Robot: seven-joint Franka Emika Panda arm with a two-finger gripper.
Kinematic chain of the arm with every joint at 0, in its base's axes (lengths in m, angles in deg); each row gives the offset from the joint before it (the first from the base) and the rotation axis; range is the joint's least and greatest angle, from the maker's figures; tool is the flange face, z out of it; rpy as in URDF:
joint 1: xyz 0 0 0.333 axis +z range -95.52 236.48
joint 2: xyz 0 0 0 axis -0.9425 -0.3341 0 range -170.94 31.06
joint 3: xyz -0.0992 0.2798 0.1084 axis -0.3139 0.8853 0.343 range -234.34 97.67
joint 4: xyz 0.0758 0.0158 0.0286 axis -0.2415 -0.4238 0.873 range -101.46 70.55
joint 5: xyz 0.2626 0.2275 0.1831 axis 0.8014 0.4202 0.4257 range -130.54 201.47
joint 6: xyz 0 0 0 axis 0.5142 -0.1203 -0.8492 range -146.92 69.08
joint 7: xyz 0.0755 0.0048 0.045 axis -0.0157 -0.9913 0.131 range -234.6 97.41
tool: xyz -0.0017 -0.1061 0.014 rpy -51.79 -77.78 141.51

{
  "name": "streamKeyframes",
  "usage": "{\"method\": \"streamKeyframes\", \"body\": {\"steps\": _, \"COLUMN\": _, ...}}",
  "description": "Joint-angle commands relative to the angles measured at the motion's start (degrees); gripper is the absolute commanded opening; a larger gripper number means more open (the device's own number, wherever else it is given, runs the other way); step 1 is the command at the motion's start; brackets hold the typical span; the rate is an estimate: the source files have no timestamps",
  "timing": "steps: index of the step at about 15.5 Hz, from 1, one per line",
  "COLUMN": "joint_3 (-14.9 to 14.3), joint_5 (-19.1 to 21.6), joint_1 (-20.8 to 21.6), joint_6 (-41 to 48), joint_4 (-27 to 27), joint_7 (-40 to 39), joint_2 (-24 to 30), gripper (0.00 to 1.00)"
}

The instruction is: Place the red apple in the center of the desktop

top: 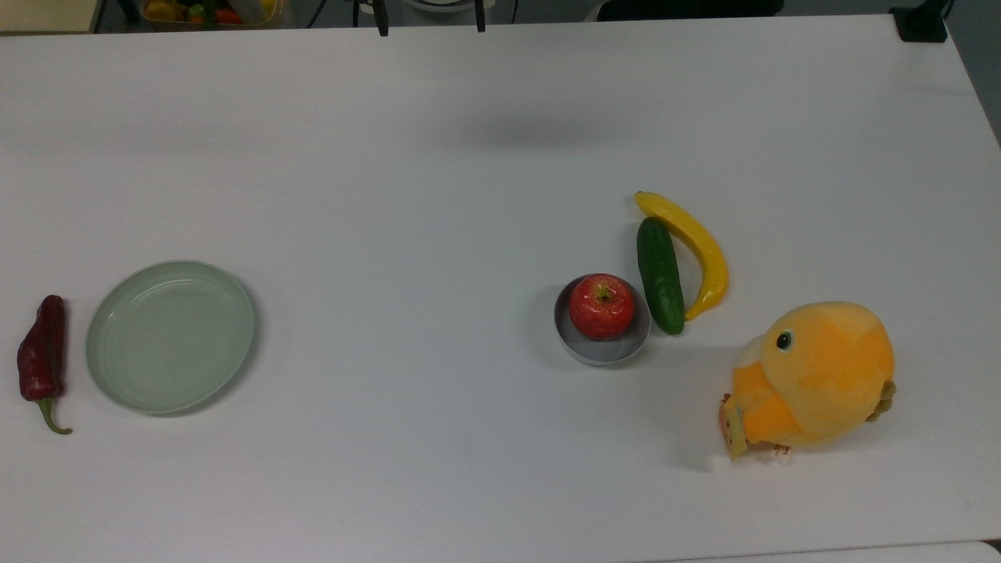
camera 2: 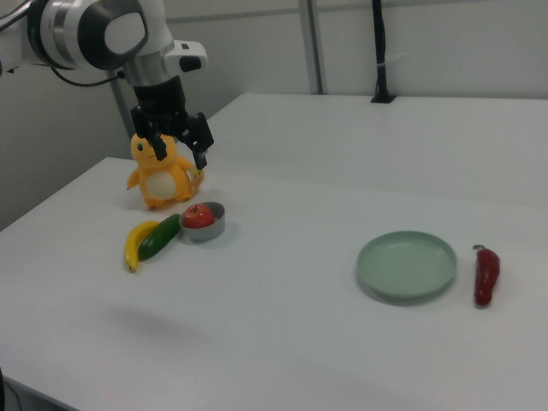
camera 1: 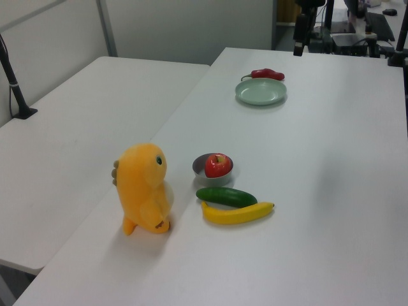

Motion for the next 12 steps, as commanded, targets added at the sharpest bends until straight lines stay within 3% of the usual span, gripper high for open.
{"method": "streamKeyframes", "body": {"steps": 1, "joint_3": -0.5, "joint_5": 0.9, "joint_1": 0.2, "joint_6": -0.8, "joint_4": -0.4, "joint_7": -1.5, "joint_2": 0.3, "gripper": 1.00}}
{"method": "streamKeyframes", "body": {"steps": 8, "joint_3": -0.5, "joint_5": 0.8, "joint_1": 0.2, "joint_6": -0.7, "joint_4": -0.4, "joint_7": -2.9, "joint_2": 0.2, "gripper": 1.00}}
{"method": "streamKeyframes", "body": {"steps": 12, "joint_3": -0.4, "joint_5": 0.8, "joint_1": 0.2, "joint_6": -0.9, "joint_4": -0.3, "joint_7": -15.0, "joint_2": -1.0, "gripper": 1.00}}
